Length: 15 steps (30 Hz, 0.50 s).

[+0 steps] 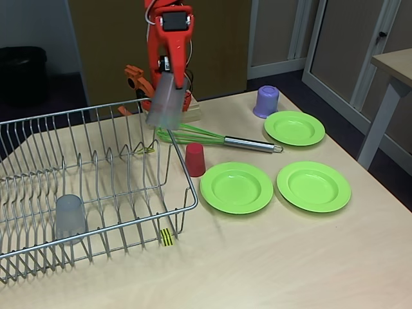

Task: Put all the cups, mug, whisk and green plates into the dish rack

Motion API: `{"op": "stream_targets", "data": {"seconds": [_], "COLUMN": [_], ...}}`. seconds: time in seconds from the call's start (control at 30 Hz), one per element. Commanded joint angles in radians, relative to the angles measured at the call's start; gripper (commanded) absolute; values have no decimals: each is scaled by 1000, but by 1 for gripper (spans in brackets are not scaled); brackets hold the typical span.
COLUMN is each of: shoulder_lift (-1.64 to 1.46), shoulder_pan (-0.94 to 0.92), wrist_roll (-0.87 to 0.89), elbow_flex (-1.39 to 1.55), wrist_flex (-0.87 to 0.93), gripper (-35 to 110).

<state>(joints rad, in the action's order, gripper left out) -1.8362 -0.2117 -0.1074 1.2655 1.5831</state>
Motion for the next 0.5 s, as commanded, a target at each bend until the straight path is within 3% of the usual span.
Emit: {"op": "stream_targets", "data": {"seconds": [0.0, 0.23, 0.47], "shoulder_lift": [75, 390, 758], "shoulder_pan": [-114, -225, -275], "wrist_roll": [-83, -143, -199], "elbow_flex": [-9, -21, -291], "wrist_flex": [-31, -127, -103], "gripper": [14, 14, 14]}}
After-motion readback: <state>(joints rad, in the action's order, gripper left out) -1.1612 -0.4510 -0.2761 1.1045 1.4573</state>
